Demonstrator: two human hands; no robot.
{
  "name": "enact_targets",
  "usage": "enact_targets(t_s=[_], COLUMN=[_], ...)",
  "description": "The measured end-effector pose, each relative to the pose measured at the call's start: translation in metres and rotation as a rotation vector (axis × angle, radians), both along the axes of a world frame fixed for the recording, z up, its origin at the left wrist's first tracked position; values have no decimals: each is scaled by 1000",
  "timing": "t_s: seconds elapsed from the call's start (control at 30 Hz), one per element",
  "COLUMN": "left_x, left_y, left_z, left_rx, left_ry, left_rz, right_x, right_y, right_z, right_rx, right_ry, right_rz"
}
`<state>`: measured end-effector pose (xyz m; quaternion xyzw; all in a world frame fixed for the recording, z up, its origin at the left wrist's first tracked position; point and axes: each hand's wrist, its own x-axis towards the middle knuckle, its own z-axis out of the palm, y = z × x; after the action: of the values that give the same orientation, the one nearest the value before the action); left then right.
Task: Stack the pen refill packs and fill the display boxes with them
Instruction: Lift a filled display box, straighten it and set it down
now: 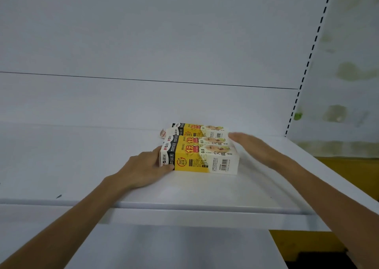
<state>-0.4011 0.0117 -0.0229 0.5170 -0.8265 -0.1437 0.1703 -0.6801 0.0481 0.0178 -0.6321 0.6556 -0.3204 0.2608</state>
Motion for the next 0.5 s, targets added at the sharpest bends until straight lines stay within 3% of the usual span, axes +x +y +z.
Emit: enact_targets(t_s=[0.1,0.2,0.4,0.5], left_x=[7,20,36,39], left_y=[4,6,2,-4], left_z=[-2,-4,-11,-8], left_rx=[-65,-123,-74,-81], left_ry=[-24,-78,-33,5], left_rz=[-1,51,52,52], right_x=[-1,19,62,69], right_y=[-29,-66,-128,-144], right_z=[15,21,9,9], right_rx=[-121,-153,55,15], right_ry=[189,356,572,664], right_rz=[-68,47,144,123])
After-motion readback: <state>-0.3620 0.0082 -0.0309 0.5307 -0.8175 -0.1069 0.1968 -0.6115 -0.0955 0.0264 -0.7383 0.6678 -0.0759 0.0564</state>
